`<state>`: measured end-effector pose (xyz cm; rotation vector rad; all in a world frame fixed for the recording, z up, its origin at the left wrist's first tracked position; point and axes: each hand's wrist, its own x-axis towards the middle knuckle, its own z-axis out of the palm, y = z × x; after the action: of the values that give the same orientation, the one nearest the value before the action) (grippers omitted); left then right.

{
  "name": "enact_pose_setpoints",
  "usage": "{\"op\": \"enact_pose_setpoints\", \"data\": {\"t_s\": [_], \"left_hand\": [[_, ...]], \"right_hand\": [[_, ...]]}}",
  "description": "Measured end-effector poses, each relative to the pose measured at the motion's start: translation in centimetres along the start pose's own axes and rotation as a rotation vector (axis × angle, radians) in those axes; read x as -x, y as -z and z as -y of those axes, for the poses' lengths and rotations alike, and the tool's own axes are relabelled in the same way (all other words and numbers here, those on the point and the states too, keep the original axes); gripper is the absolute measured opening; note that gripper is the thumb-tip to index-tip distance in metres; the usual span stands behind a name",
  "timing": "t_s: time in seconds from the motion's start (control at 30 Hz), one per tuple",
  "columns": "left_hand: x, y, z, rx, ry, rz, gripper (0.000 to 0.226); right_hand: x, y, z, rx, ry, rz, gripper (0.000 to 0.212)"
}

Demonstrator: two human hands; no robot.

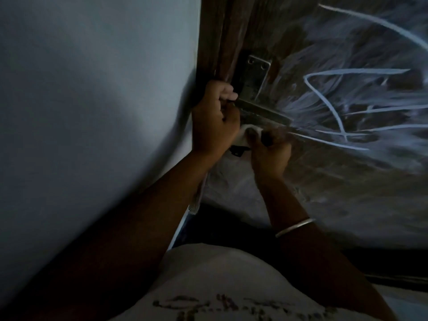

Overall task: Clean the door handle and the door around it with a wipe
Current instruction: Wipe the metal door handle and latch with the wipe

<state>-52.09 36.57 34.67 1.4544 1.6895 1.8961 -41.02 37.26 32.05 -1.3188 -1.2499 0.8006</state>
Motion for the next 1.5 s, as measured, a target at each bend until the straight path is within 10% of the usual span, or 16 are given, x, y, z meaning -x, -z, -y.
{"op": "enact_pose_setpoints", "data": {"t_s": [0.13, 0.47, 1.5], "left_hand": [[0.3, -0.1, 0.3, -0.052, 0.0, 0.188, 0.043], [-0.2, 0.2, 0.5, -0.074, -0.04, 0.244, 0.035], [-0.5, 0.5, 0.9, -0.196, -0.109, 0.276, 0.033]], "right_hand": [[-0.6, -1.7, 0.7, -0.718, -0.674, 0.1, 0.014], [-2.0, -2.7, 2.2, -1.253, -0.881, 0.293, 0.037], [-1.8, -3.2, 1.7, -1.183, -0.913, 0.359, 0.026]]}}
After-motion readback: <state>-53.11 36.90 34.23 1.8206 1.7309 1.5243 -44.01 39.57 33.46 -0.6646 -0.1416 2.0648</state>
